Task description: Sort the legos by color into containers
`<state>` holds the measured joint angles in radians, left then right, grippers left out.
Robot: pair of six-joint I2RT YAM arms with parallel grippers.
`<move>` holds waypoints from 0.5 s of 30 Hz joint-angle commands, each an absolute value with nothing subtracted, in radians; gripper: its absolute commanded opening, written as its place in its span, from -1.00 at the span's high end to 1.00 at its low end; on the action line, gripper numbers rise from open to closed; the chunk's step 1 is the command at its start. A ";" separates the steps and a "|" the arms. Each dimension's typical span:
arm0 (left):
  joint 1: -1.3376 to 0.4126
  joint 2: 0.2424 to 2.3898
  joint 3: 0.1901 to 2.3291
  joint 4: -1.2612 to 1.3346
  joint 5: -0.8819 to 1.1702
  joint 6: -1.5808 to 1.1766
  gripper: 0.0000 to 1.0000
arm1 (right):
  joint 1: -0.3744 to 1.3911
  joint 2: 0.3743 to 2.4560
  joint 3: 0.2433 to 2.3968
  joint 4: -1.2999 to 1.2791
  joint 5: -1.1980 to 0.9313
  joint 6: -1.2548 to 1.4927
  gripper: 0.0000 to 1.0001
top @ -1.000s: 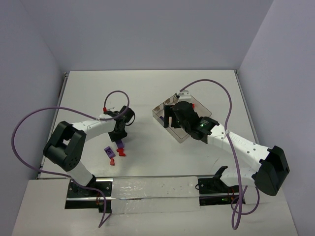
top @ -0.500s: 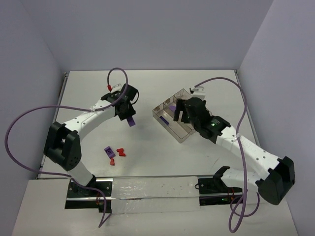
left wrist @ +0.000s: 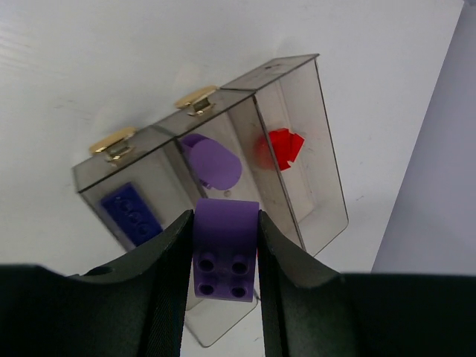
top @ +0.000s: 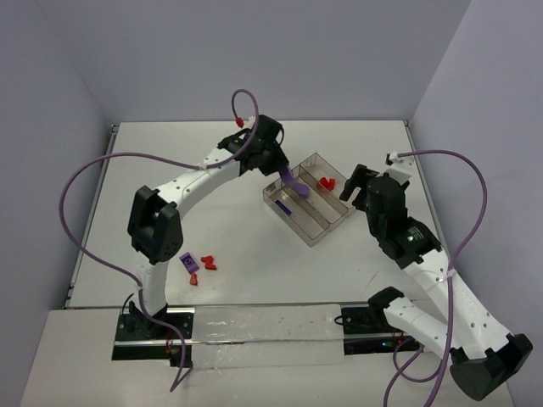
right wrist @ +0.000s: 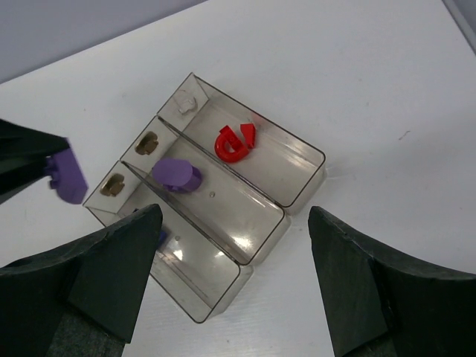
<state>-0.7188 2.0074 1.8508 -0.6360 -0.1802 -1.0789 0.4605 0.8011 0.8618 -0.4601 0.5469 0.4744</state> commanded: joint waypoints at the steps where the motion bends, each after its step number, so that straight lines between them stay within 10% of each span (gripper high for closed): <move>1: -0.754 2.095 1.991 -0.586 -0.122 -1.118 0.55 | 0.454 0.762 0.856 -0.484 0.602 0.478 -0.74; 15: -0.824 2.325 2.165 -0.496 -0.066 -1.154 0.41 | 0.453 0.732 0.851 -0.533 0.571 0.488 -0.74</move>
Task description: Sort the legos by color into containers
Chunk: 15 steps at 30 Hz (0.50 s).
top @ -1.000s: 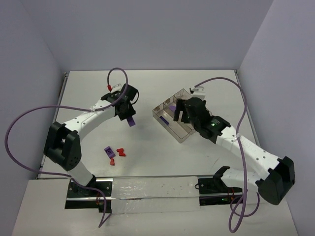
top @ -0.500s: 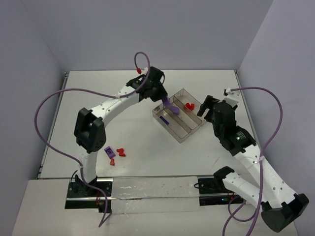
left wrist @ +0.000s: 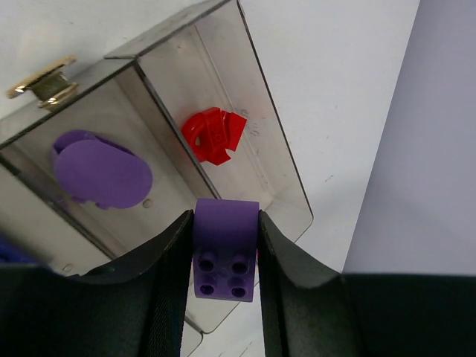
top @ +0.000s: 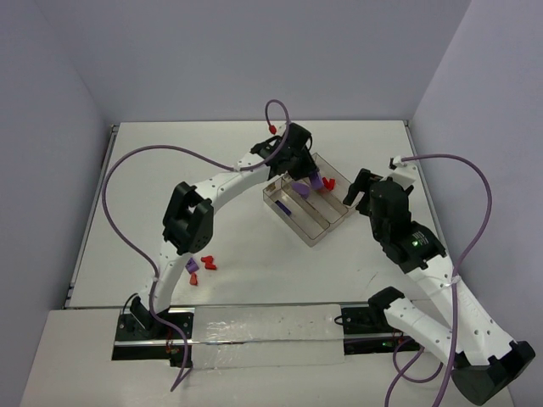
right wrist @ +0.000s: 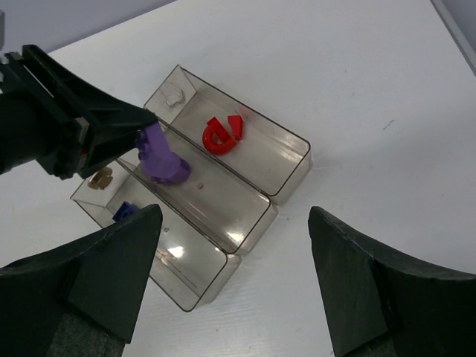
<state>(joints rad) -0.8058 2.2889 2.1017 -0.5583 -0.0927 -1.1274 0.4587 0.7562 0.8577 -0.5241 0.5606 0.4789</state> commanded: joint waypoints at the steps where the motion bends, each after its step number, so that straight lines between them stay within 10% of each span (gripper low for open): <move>1: -0.827 2.334 2.170 -0.493 -0.063 -1.156 0.35 | 0.453 0.730 0.850 -0.536 0.571 0.489 -0.74; 8: -0.833 2.335 2.136 -0.460 -0.032 -1.148 -0.46 | 0.453 0.731 0.851 -0.537 0.574 0.487 -0.73; 15: -0.847 2.247 2.116 -0.500 -0.088 -1.088 -0.63 | 0.453 0.736 0.850 -0.529 0.558 0.490 -0.74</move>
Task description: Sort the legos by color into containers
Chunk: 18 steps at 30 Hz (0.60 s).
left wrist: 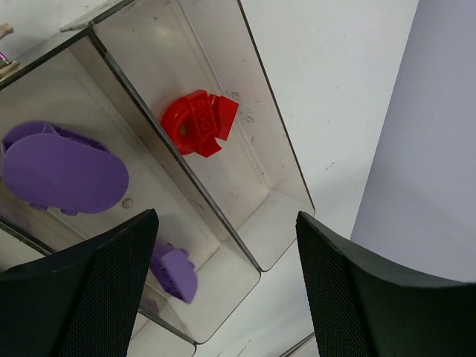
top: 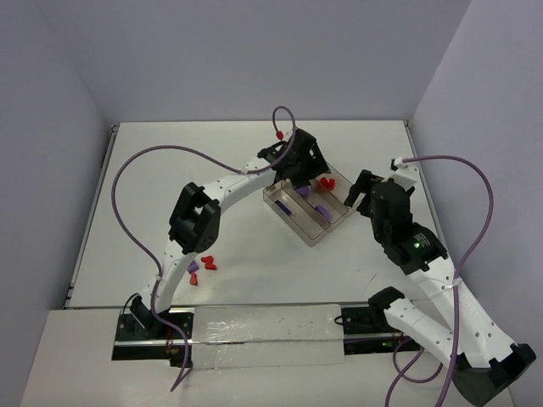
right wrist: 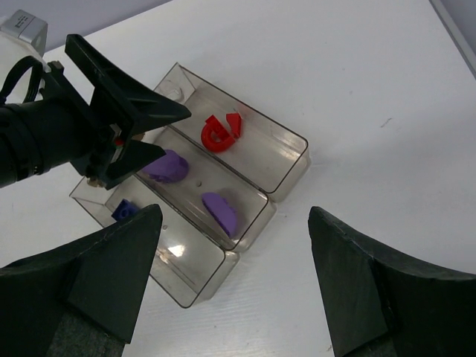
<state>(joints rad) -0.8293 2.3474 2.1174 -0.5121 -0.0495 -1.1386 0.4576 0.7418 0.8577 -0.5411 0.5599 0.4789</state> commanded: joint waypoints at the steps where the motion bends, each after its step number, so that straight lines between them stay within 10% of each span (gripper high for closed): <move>1: -0.853 2.204 2.098 -0.515 -0.125 -1.058 -0.63 | 0.453 0.739 0.850 -0.525 0.553 0.491 -0.74; 18: -0.854 1.374 1.029 -0.966 -0.595 -1.357 -0.63 | 0.453 0.790 0.839 -0.452 0.435 0.494 -0.74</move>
